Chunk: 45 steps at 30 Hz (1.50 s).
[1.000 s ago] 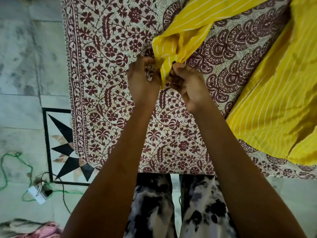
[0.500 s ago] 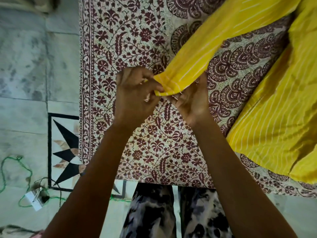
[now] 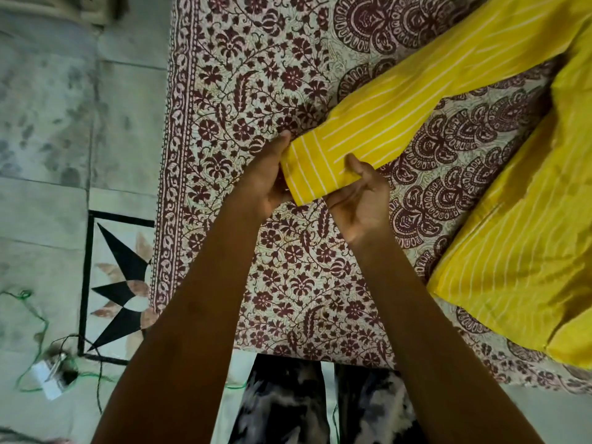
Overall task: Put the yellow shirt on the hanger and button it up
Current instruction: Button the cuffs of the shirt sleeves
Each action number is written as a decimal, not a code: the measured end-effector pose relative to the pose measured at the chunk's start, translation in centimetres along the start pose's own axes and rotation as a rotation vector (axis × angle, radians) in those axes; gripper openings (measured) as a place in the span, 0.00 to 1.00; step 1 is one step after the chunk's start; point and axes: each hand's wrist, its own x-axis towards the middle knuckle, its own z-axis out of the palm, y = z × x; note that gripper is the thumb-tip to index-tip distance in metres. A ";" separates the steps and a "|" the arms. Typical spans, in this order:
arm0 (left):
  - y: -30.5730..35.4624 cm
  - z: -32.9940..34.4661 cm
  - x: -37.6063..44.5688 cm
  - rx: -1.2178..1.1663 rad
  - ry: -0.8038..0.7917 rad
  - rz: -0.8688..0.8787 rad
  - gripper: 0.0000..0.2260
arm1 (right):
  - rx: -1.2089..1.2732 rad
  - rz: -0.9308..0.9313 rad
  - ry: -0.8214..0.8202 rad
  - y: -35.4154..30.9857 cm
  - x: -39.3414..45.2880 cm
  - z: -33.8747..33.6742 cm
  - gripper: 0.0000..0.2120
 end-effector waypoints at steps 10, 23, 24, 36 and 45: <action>1.9 -2.8 1.7 0.266 0.402 0.914 0.13 | -0.514 -0.176 0.282 2.1 2.7 1.8 0.12; 2.7 -4.6 4.7 1.036 0.638 1.012 0.14 | -1.189 -0.442 0.381 2.4 4.8 -1.1 0.07; 2.7 -4.4 4.2 1.025 0.641 1.019 0.14 | -1.189 -0.467 0.368 2.1 4.5 -1.5 0.06; -1.2 14.0 1.5 1.018 0.431 1.099 0.09 | -1.083 -0.705 0.226 -14.1 1.1 -10.0 0.18; -1.2 36.3 2.3 1.023 0.280 1.195 0.16 | -1.119 -0.883 0.341 -32.8 -1.8 -20.3 0.21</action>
